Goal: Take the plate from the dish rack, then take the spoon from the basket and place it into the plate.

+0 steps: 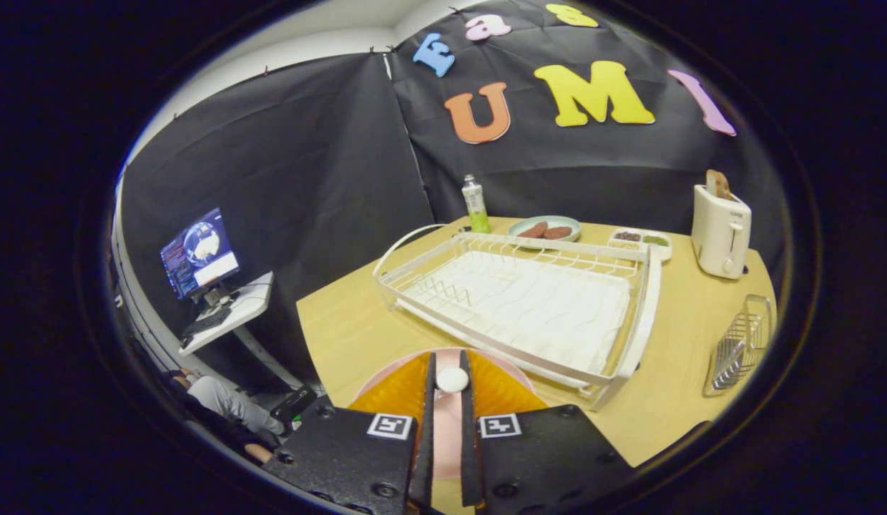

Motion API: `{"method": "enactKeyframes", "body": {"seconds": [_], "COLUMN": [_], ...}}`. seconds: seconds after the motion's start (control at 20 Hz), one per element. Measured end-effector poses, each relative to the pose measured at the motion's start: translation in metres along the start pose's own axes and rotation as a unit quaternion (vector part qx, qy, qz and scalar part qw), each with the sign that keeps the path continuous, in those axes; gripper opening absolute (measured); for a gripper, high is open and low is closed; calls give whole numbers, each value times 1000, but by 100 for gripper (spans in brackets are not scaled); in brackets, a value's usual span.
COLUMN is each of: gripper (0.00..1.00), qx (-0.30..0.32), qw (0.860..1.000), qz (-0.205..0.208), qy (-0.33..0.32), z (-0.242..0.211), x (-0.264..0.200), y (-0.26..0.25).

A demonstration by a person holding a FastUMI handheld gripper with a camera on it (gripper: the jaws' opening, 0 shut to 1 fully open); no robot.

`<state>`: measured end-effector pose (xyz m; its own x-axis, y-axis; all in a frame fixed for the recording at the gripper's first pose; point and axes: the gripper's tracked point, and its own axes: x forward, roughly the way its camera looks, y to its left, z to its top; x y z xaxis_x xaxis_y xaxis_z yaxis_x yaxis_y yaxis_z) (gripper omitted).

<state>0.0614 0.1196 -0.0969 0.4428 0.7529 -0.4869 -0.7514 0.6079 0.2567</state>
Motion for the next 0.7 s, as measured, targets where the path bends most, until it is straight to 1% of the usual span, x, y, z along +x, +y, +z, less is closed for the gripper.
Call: {"method": "enactKeyframes", "body": {"seconds": [0.1,0.15,0.2,0.25,0.45,0.6,0.65,0.7], "gripper": [25,30,34,44,64,82,87,89], "qx": [-4,-6,-6,-3,7,5,3,-1], "qw": [1000,999,999,999,997,993,990,986], "qz": [-22,-34,-43,-47,-73,-108,-124,-142], "qy": [-1,-1,-2,-4,-24,-53,-68,-84], "z": [-1,-2,-2,0,8,21,26,33], "x": [-4,-3,-3,-3,-7,-18,-24,-31], "y": [-7,-12,-15,-17,-23,-28,-28,-28]}}
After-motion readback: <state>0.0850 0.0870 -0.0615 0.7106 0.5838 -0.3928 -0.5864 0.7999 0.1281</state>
